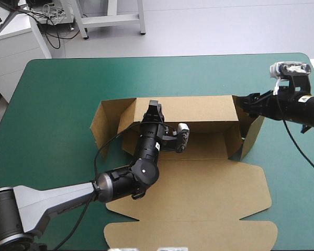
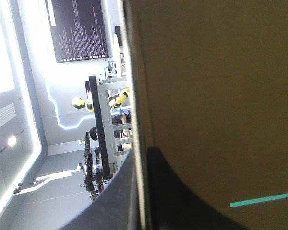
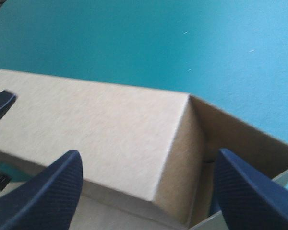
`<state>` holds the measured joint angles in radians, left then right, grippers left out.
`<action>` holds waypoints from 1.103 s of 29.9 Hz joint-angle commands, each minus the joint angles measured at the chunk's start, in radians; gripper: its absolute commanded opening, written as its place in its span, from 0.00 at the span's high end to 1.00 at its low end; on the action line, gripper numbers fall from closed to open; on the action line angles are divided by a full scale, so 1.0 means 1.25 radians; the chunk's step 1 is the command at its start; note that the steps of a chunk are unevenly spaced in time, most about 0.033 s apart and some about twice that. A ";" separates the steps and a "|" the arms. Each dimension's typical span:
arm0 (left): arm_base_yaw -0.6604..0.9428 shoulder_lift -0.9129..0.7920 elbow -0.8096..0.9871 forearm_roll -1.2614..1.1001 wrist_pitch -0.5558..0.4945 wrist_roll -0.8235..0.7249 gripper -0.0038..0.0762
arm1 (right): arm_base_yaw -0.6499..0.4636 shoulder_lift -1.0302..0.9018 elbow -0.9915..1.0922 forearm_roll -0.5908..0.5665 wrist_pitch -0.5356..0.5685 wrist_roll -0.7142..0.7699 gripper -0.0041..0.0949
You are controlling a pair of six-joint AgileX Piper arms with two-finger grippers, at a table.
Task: Fold the box
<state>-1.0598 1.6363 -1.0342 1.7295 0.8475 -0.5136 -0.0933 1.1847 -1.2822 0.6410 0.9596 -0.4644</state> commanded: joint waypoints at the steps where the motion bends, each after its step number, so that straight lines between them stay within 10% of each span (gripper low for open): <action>1: -0.005 -0.027 -0.013 0.057 0.017 0.004 0.96 | -0.008 0.019 -0.071 -0.078 -0.086 0.080 0.25; 17: -0.005 -0.027 -0.013 0.057 0.019 0.004 0.96 | -0.014 0.360 -0.379 -0.328 0.088 0.263 0.25; 23: -0.005 -0.027 -0.013 0.057 0.019 0.004 0.96 | -0.062 0.439 -0.414 -0.290 0.230 0.242 0.25; 33: -0.005 -0.027 -0.013 0.057 0.019 0.004 0.96 | -0.141 0.382 -0.255 -0.116 0.204 0.108 0.25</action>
<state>-1.0598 1.6363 -1.0342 1.7295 0.8484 -0.5136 -0.2393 1.7450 -1.6381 0.3747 1.2320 -0.2536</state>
